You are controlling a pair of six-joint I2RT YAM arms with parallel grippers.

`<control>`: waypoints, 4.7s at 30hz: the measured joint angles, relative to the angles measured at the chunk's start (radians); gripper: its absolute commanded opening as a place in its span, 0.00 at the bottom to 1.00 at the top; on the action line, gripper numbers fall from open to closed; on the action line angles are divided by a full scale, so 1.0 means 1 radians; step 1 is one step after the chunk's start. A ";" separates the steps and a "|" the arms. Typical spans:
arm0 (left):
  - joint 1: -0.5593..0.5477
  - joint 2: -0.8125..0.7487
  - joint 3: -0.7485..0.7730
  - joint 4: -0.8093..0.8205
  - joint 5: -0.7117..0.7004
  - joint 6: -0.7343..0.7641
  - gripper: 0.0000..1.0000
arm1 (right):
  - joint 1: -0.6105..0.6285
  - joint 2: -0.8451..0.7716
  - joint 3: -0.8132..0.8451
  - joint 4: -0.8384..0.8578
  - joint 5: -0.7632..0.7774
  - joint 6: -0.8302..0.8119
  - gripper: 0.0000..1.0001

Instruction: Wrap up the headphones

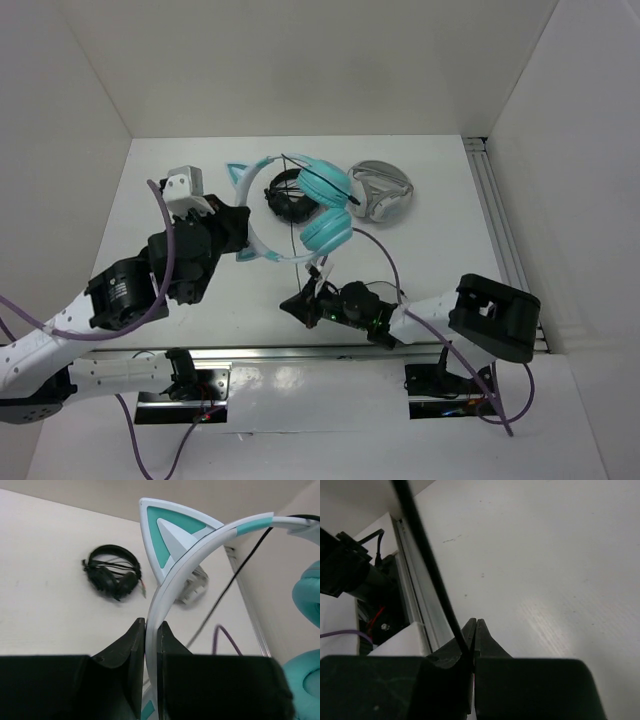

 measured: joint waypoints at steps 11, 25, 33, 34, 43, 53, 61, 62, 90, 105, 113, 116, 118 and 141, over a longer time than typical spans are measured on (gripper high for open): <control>0.038 0.109 -0.074 0.002 -0.357 -0.060 0.00 | 0.401 -0.187 0.163 -0.377 0.428 -0.080 0.00; 0.240 0.308 -0.022 -0.307 -0.284 -0.110 0.00 | 0.520 -0.274 0.480 -1.018 0.856 -0.175 0.00; 0.280 0.338 0.007 -0.375 -0.201 -0.089 0.00 | 0.616 -0.285 0.607 -1.229 1.013 -0.211 0.00; 0.280 0.349 0.007 -0.379 -0.182 -0.079 0.00 | 0.622 -0.284 0.628 -1.261 1.041 -0.216 0.00; 0.188 0.351 -0.094 -0.352 -0.054 0.058 0.00 | 0.655 -0.285 0.674 -1.394 1.209 -0.265 0.00; 0.032 0.199 -0.202 -0.320 0.147 0.189 0.00 | 0.602 -0.396 0.623 -1.391 1.324 -0.369 0.11; 0.017 0.128 -0.254 -0.294 0.211 0.210 0.00 | 0.283 -0.497 0.505 -1.246 1.083 -0.476 0.12; 0.016 0.116 -0.255 -0.295 0.222 0.216 0.00 | 0.239 -0.497 0.500 -1.231 1.040 -0.484 0.13; 0.019 0.036 -0.036 -0.460 0.311 0.293 0.00 | -0.169 -0.156 0.285 -0.548 0.122 -0.287 0.17; 0.014 0.083 0.129 -0.436 0.296 0.222 0.00 | -0.228 0.194 0.253 -0.176 -0.105 -0.090 0.10; 0.014 0.085 0.174 -0.449 0.266 0.176 0.00 | -0.247 0.482 0.293 0.023 -0.168 0.024 0.13; 0.014 0.086 0.179 -0.458 0.261 0.169 0.00 | -0.247 0.523 0.318 0.077 -0.179 0.053 0.14; 0.014 0.085 0.187 -0.460 0.260 0.157 0.00 | -0.249 0.540 0.318 0.107 -0.183 0.070 0.13; 0.014 0.043 0.146 -0.509 0.090 0.016 0.00 | -0.212 0.553 0.224 0.246 -0.180 0.154 0.00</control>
